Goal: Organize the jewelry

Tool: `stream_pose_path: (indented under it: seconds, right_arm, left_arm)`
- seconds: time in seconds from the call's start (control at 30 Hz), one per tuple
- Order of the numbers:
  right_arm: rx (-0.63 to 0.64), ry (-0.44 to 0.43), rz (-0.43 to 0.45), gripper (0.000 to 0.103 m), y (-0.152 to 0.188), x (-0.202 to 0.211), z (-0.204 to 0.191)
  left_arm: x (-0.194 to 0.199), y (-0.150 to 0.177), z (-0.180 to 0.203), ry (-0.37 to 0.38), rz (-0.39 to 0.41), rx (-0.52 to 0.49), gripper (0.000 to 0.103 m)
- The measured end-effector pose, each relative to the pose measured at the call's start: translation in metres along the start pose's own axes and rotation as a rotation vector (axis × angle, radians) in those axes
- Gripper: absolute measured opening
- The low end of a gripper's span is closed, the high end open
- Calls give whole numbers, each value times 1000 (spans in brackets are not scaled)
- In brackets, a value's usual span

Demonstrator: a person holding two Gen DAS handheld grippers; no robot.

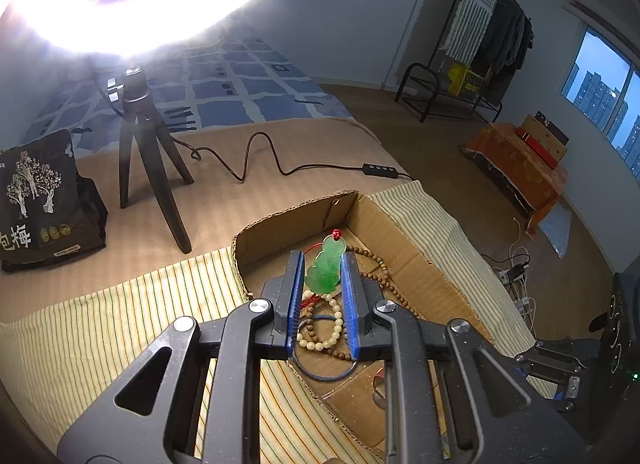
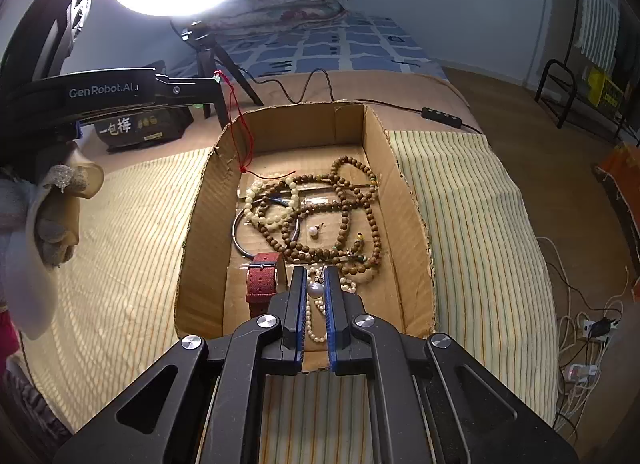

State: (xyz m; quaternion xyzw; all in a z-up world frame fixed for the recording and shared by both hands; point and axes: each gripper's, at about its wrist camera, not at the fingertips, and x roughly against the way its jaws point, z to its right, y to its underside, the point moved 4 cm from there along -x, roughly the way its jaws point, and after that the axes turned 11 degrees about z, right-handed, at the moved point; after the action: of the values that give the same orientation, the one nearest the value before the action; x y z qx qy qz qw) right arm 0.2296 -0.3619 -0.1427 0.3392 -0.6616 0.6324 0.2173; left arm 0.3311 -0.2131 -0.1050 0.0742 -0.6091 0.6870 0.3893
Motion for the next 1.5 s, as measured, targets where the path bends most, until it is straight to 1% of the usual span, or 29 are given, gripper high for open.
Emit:
stream_pose_path:
  seconds: [0.07,0.1,0.13,0.17,0.2,0.23,0.3,0.37,0.4,0.43,0.57,0.63,0.87,1.07,1.33,1.5]
  right_arm:
    - [8,3,-5,9,0,-1,-1]
    - [13,5,-8,17,1,-1,-2]
    - [16,6,-7,29,1,-1,-2]
    - [18,9,-5,35,1,-1,-2]
    - [20,11,1,42,1,0,-2]
    - [23,13,7,43,0,1,-2]
    - [25,16,7,44,-1,1,-2]
    - [28,25,9,50,-2,1,-2]
    - [28,31,12,57,-2,1,-2]
    - [29,34,15,62,-3,1,-2]
    - [45,54,20,64,-5,2,-5]
    - [53,79,16,71,-6,2,-5]
    - [58,88,30,71,-7,6,-8]
    - [52,97,57,71,-13,15,-10]
    - [44,119,124,71,-24,40,-17]
    - [50,142,164,71,-30,59,-22]
  left_arm:
    - [0,0,-1,-8,1,-7,17]
    - [0,0,-1,-7,1,-7,17]
    - [0,0,0,-7,1,-6,21]
    - [0,0,0,-7,2,-7,25]
    - [1,-1,0,-7,7,-7,33]
    - [2,-1,0,-9,12,-6,37]
    - [2,-2,0,-11,19,-6,37]
    - [2,-2,0,-12,16,-7,42]
    - [2,-2,0,-12,18,-7,48]
    - [3,-2,0,-14,20,-7,51]
    - [5,-3,0,-16,24,-4,52]
    - [6,-4,0,-16,26,-3,53]
    - [15,-5,3,-14,34,-11,54]
    - [32,-9,3,-9,58,-3,54]
    - [69,-16,6,-14,109,-35,54]
    - [102,-19,4,-12,148,-33,54]
